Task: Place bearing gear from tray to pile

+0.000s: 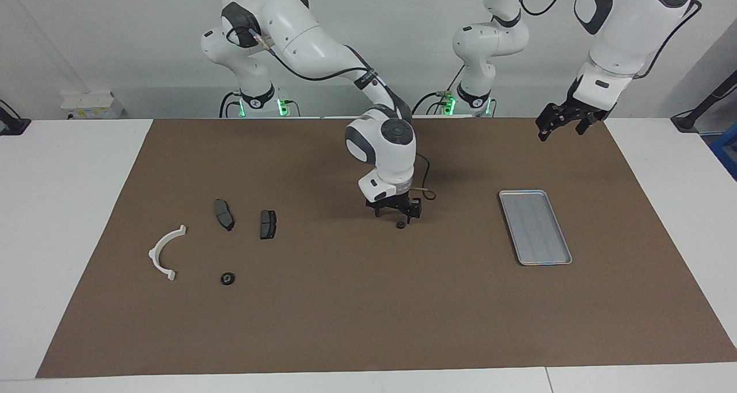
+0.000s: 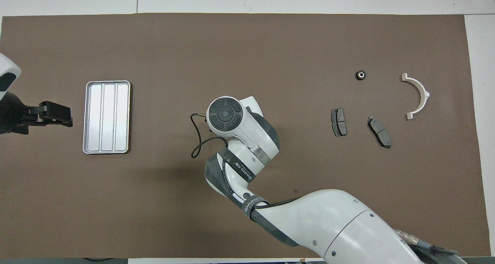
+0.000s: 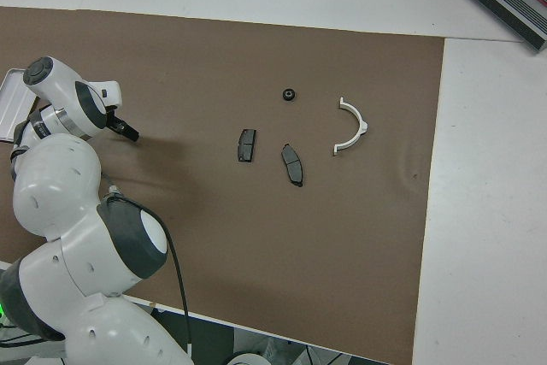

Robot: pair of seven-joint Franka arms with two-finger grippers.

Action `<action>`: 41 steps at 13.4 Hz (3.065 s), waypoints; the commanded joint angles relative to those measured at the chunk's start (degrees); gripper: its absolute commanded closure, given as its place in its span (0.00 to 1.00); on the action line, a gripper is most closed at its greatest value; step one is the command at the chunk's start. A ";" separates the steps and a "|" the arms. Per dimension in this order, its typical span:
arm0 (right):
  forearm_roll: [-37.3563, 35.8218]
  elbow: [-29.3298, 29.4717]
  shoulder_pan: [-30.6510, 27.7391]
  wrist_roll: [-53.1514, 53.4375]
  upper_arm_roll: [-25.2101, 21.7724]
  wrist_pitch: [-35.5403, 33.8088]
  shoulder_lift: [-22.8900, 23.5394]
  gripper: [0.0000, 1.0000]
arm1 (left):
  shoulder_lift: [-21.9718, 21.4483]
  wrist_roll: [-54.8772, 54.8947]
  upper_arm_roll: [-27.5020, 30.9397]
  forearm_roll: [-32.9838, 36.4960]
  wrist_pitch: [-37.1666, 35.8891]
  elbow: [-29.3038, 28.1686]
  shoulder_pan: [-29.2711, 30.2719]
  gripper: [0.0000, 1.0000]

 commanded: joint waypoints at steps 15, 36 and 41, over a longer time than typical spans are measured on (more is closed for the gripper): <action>-3.03 9.20 0.07 0.31 0.60 -3.84 6.72 0.66 | -0.91 0.47 -0.06 -0.75 -0.85 -0.33 0.24 0.00; -4.00 17.55 -19.42 -40.52 0.68 -18.71 1.71 1.00 | -0.91 0.47 -0.06 -0.75 -0.85 -0.33 0.24 0.00; -4.17 5.88 -27.43 -53.21 0.77 -4.48 -0.05 1.00 | -0.91 0.47 -0.06 -0.75 -0.85 -0.33 0.24 0.00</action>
